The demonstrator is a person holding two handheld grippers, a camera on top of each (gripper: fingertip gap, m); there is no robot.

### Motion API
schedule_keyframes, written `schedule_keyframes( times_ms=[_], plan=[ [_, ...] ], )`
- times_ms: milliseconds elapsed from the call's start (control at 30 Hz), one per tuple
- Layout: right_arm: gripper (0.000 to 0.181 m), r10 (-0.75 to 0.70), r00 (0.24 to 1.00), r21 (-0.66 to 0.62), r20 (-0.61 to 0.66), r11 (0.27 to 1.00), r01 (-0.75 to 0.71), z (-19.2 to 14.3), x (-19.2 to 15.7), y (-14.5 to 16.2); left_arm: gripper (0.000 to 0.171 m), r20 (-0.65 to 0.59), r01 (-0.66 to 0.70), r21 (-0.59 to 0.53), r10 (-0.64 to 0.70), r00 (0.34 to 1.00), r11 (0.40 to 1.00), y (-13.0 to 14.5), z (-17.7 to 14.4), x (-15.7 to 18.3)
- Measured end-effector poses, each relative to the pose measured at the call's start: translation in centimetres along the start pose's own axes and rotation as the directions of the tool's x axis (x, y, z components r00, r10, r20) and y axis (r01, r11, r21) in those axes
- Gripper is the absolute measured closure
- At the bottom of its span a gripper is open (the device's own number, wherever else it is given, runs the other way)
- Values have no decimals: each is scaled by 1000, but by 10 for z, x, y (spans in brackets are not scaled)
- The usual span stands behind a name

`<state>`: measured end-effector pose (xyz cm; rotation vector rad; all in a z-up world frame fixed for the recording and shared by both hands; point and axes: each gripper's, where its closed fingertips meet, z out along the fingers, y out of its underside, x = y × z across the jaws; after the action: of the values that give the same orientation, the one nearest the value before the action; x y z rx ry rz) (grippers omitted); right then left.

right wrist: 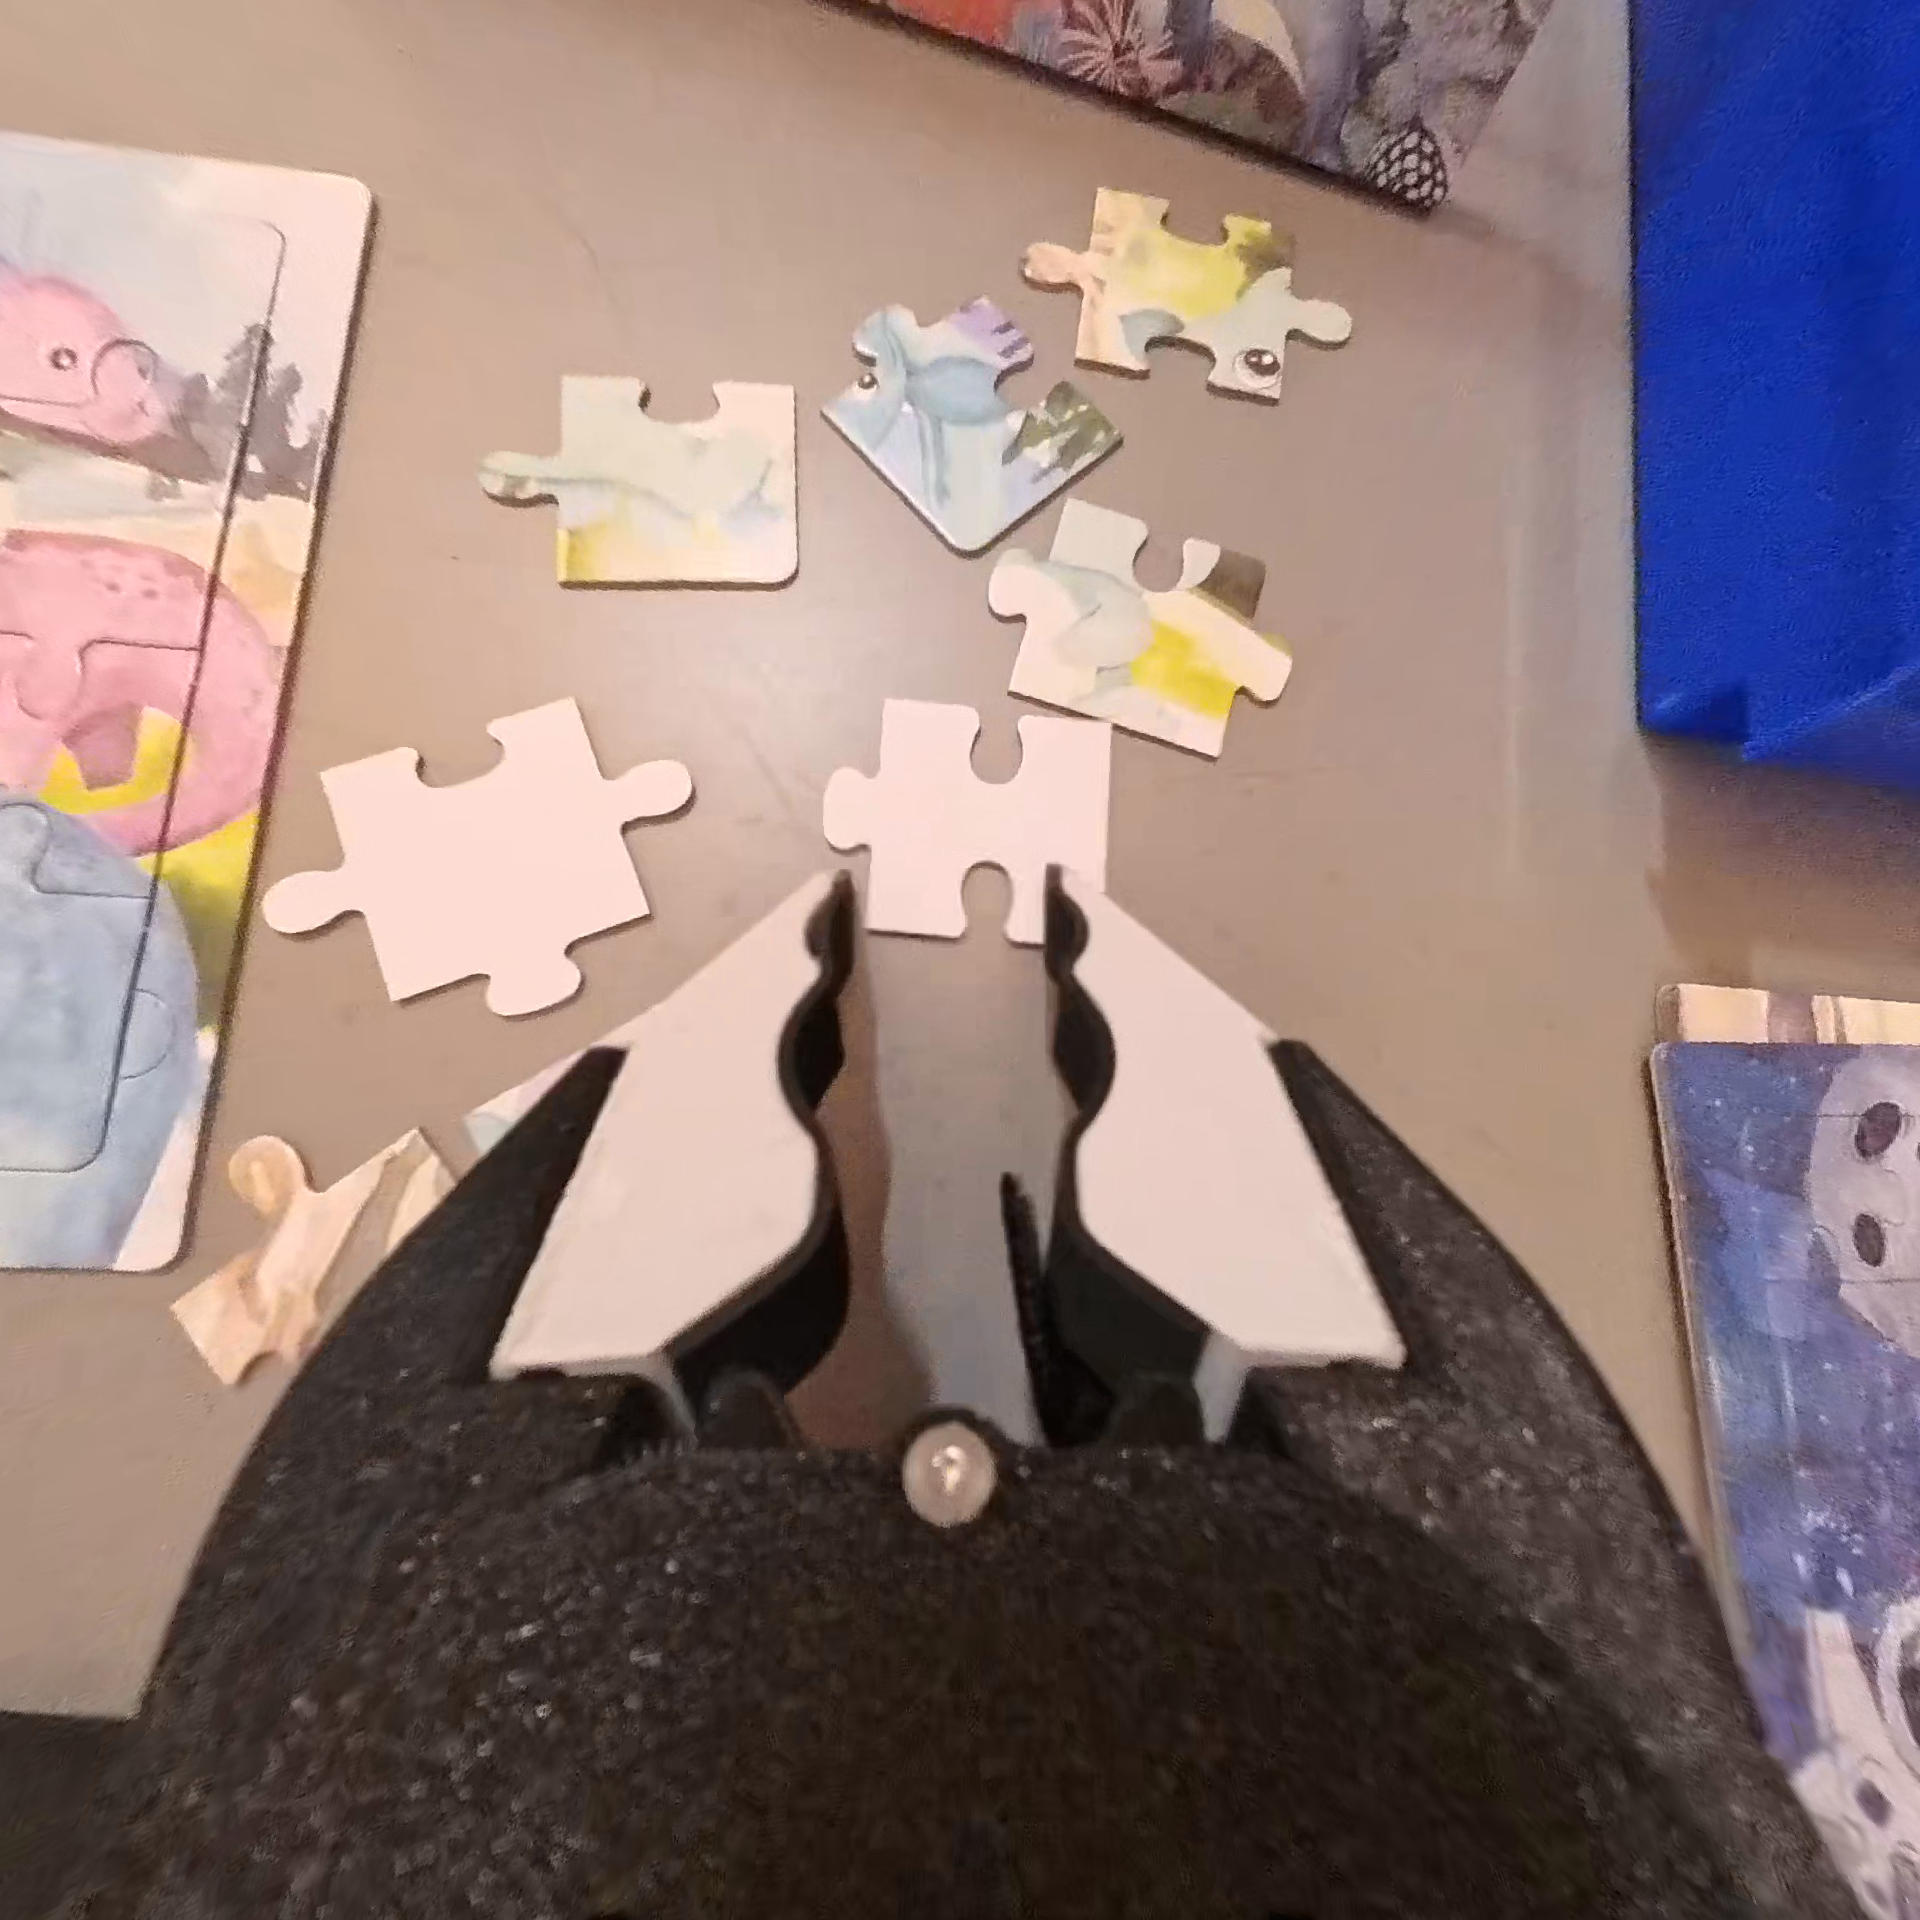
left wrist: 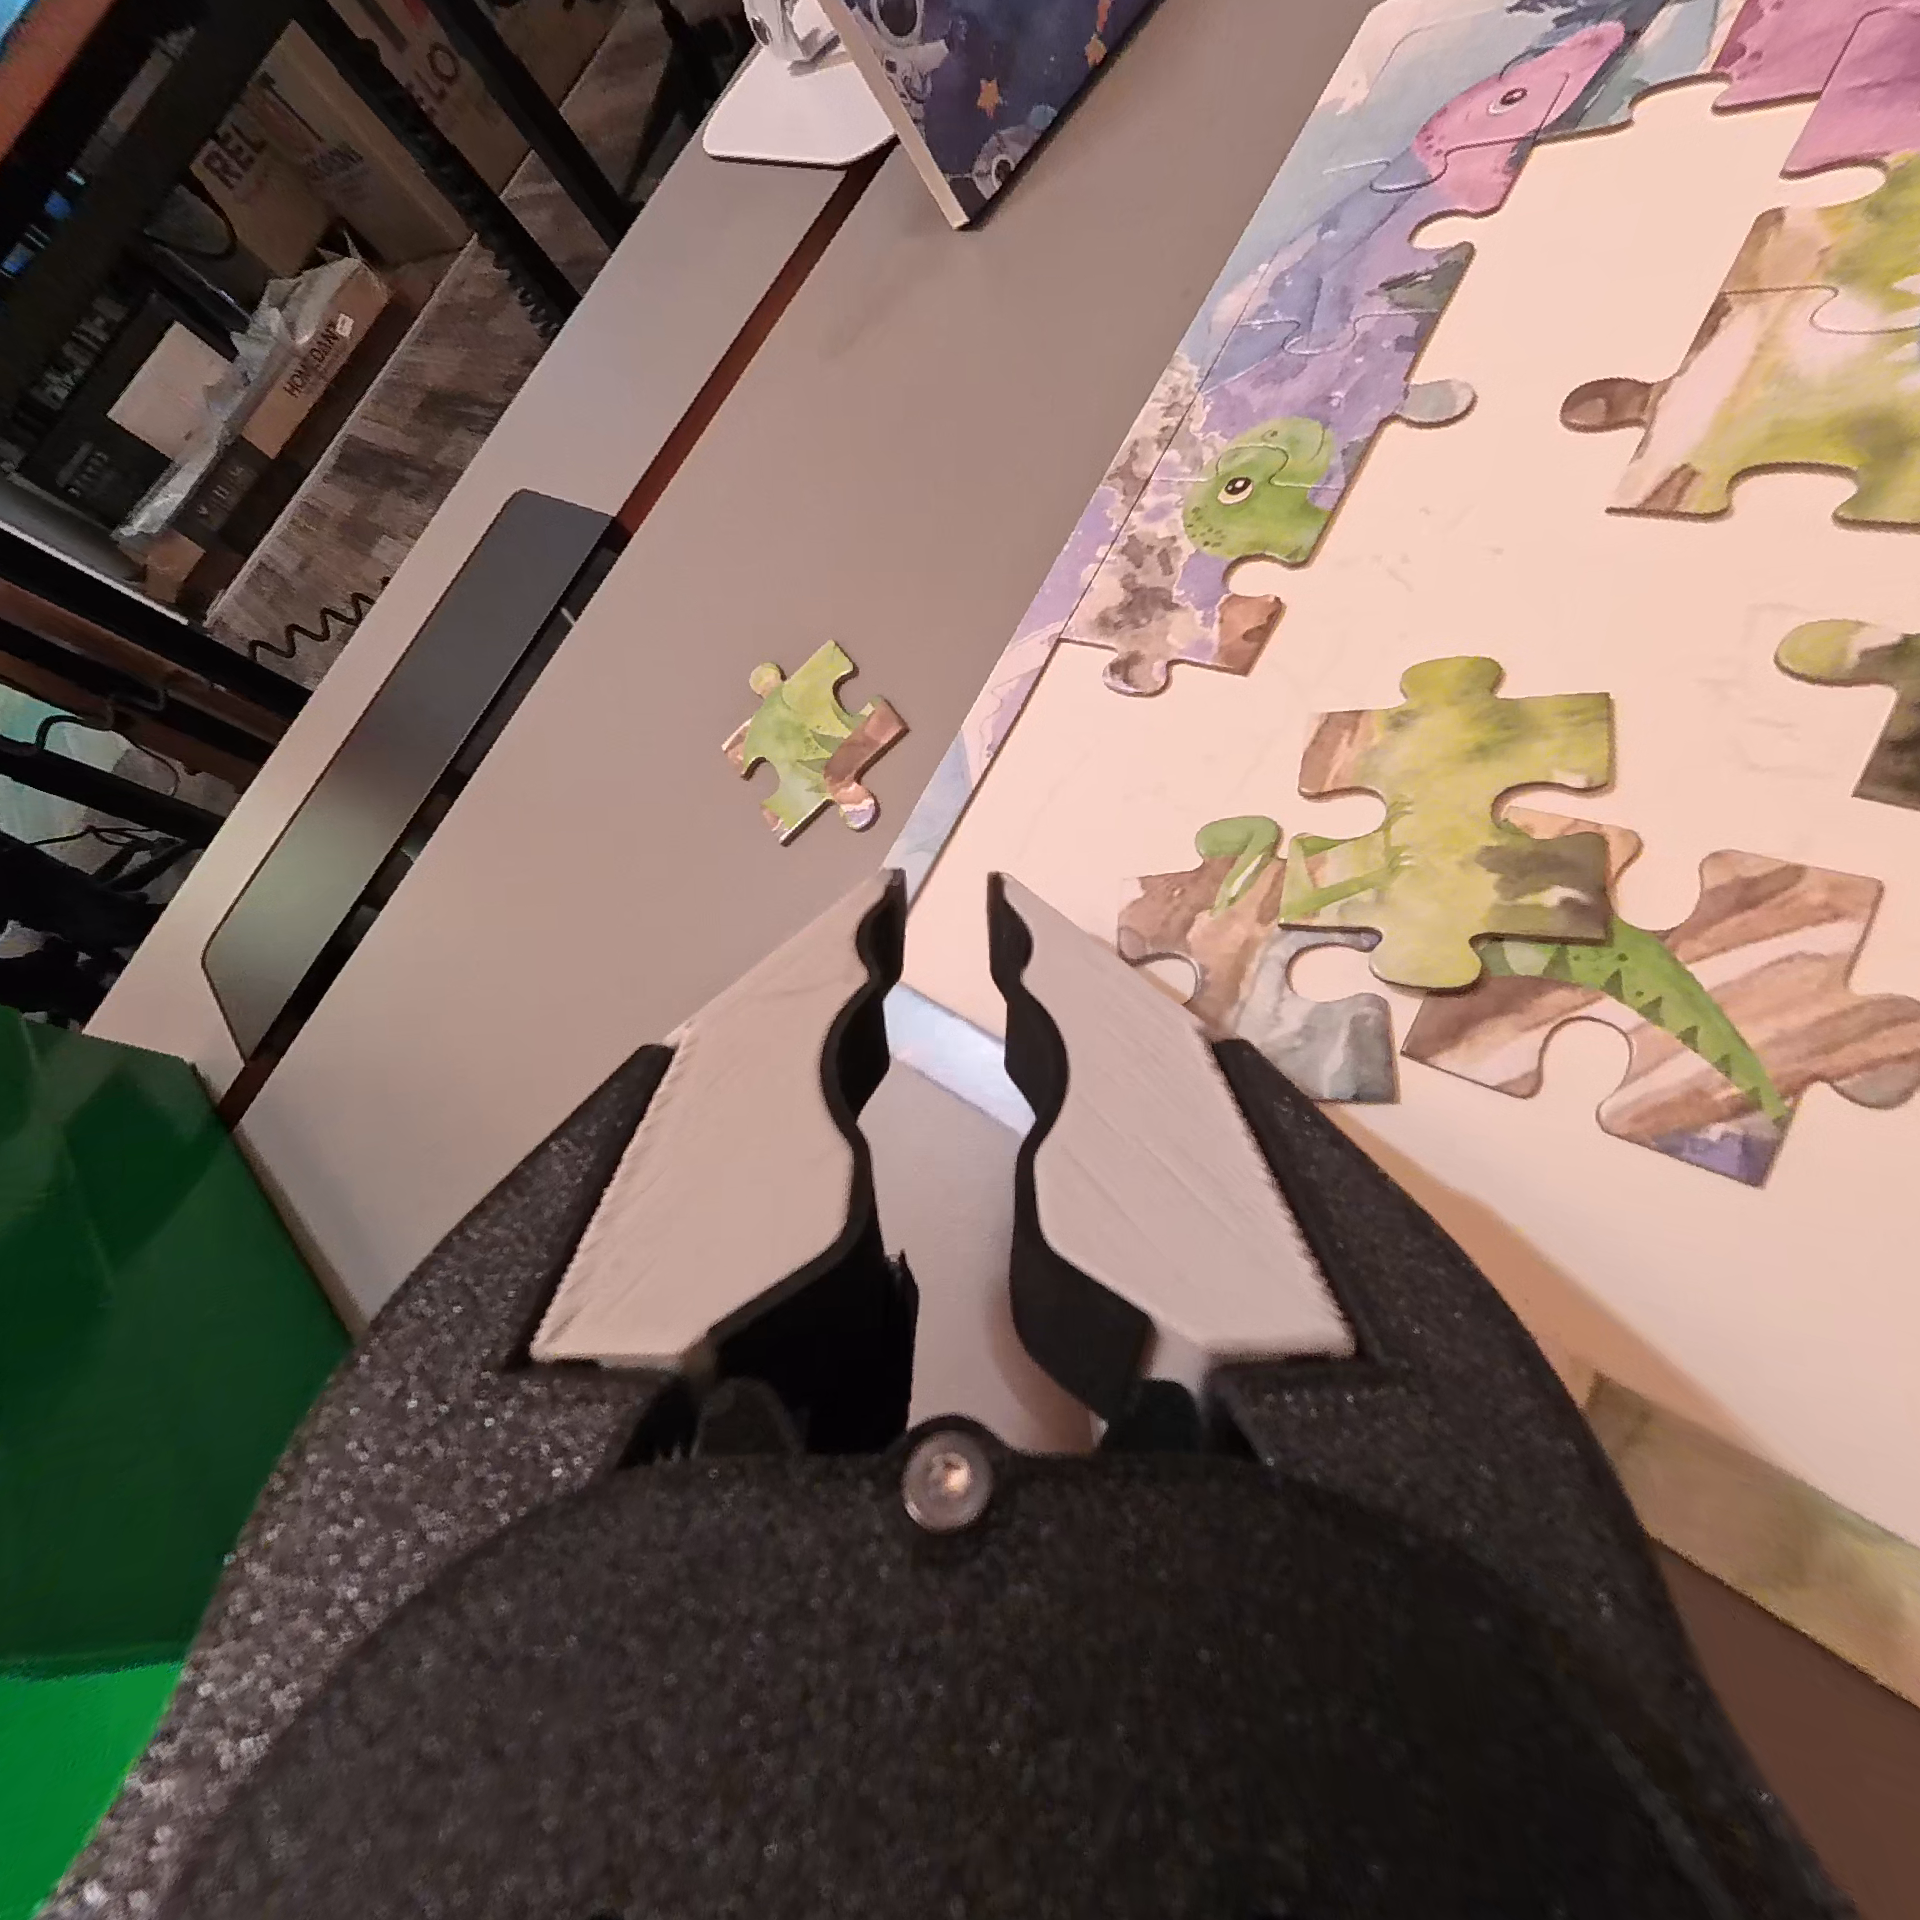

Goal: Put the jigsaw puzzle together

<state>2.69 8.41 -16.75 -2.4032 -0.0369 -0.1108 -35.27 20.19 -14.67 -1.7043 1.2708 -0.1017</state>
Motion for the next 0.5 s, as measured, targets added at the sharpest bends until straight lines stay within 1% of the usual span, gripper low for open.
schedule_keyframes(
  times_ms=[67, 133, 167, 200, 267, 300, 333, 400, 433, 500],
  plan=[
    [152, 55, 997, 0, 44, 998, -55, 0, -1, 1, 156, 0, -4, -4, 4, 1000, 1000, 1, 1, 1],
    [154, 102, 991, 4, 81, 995, -103, -1, 0, 0, 156, 1, -5, -1, 5, 1000, 1000, 0, 0, 0],
    [164, 118, 988, 8, 95, 993, -119, -2, 1, -1, 156, 2, -3, 2, 3, 1000, 1000, -1, -1, 0],
    [156, 124, 986, 19, 114, 992, -126, -4, 1, -2, 156, 3, -1, 6, 1, 1000, 1000, -2, -1, 0],
    [138, 124, 983, 94, 138, 986, -138, -15, 4, -12, 156, 1, 1, 8, -1, 1000, 1000, -2, -2, -1],
    [130, 129, 983, 119, 127, 982, -145, -19, 9, -15, 156, -1, 2, 9, -2, 1000, 1000, -2, -2, 0],
    [120, 136, 984, 119, 119, 981, -150, -18, 13, -15, 156, -3, 2, 9, -2, 1000, 1000, -2, -1, 0],
    [99, 166, 973, 52, 161, 983, -176, -10, 6, -8, 156, -9, 4, 4, -4, 1000, 1000, -1, 0, 1],
    [95, 172, 972, 26, 158, 984, -178, -7, 2, -5, 156, -10, 5, 3, -5, 1000, 1000, -1, 0, 1],
    [96, 160, 983, 24, 89, 986, -163, -6, -2, -6, 156, -12, 3, -1, -3, 1000, 1000, 0, 1, 2]
  ],
)
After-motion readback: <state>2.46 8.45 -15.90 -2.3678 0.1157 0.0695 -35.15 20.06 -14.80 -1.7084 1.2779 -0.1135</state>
